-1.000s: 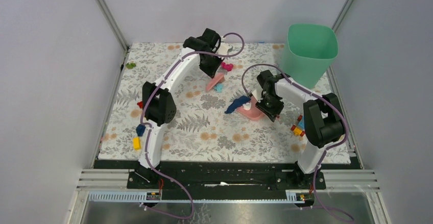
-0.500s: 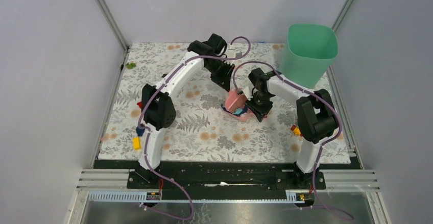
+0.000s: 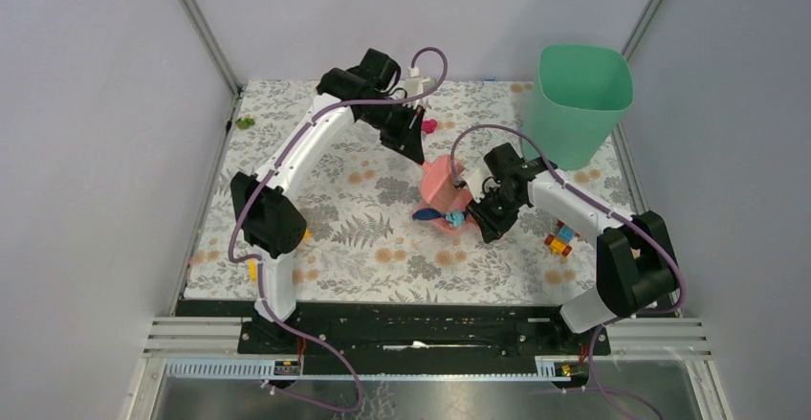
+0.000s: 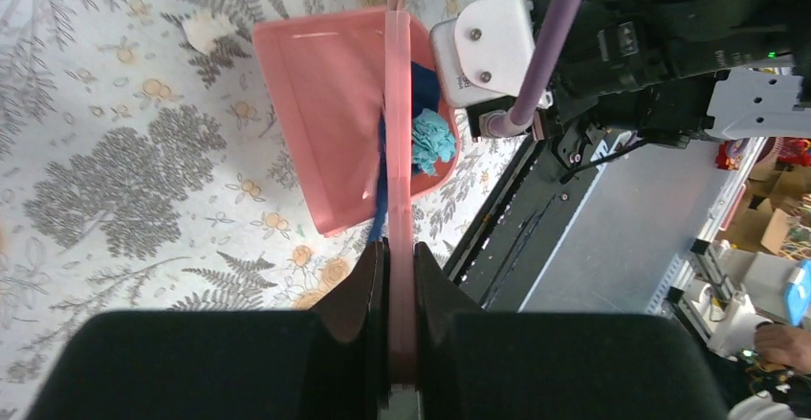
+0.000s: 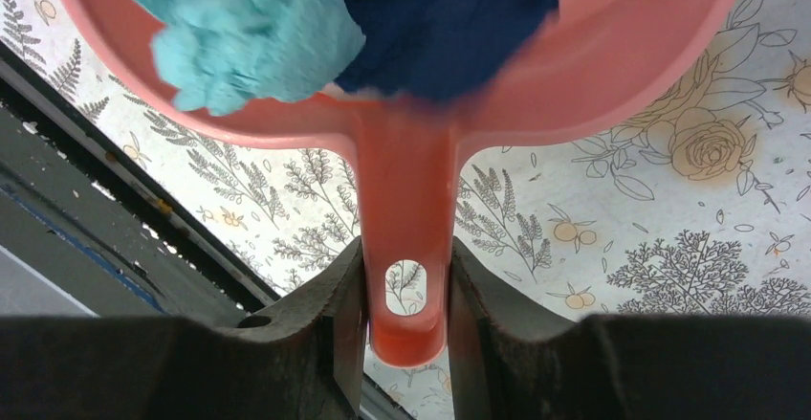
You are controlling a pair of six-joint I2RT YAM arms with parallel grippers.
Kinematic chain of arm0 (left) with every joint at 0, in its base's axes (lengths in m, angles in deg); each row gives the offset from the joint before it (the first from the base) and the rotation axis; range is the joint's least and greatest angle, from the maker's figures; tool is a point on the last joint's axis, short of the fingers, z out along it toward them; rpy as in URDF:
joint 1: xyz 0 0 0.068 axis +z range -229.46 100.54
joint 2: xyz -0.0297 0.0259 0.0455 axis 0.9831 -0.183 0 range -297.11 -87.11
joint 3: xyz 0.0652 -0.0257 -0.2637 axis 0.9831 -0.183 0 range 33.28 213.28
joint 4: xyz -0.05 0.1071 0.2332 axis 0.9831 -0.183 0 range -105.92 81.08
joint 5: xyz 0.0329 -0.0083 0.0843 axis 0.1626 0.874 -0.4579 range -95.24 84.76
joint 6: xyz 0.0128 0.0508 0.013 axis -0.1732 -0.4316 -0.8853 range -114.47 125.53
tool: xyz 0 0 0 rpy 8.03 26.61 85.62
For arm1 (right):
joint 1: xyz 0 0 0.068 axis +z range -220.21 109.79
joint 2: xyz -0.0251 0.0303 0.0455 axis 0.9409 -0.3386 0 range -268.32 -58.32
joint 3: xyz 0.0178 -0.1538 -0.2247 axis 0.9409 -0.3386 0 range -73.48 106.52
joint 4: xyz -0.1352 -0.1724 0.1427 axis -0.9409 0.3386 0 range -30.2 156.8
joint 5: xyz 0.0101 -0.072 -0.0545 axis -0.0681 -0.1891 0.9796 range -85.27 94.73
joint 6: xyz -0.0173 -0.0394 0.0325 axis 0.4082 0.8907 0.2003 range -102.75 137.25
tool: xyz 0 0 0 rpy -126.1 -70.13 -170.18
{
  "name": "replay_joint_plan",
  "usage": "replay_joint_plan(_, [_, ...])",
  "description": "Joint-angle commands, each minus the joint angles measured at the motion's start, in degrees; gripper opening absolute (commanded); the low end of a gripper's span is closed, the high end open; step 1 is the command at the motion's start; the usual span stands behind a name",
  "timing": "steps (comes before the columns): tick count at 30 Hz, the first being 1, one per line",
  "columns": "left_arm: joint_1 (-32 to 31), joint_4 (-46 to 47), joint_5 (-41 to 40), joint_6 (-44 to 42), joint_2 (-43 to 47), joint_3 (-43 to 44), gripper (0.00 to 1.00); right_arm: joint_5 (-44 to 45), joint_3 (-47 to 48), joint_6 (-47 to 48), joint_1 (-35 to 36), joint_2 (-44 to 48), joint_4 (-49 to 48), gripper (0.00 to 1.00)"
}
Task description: Sweep away the paper scraps from the table
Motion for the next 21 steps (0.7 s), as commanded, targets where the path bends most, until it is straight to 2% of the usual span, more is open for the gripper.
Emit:
replay_joint_plan(1, [1.7, 0.22, 1.91, -3.89, 2.9, 3.95, 0.0, -0.42, -1.48, -1.14, 0.34, 2.21, -4.8, 0.0])
replay_joint_plan(7, [4.9, 0.39, -0.33, -5.21, 1.99, 8.29, 0.0, 1.21, -2.76, -0.5, 0.32, 4.52, -6.63, 0.0])
replay_joint_plan(12, [5.95, 1.08, -3.05, -7.33, 2.28, 11.65, 0.0, 2.37, -2.09, -0.69, 0.32, 6.0, -4.0, 0.0])
replay_joint_plan(21, [5.27, 3.83, -23.25, -14.48, 0.22, 12.55, 0.0, 10.09, -4.05, 2.11, 0.2, 10.68, 4.9, 0.0])
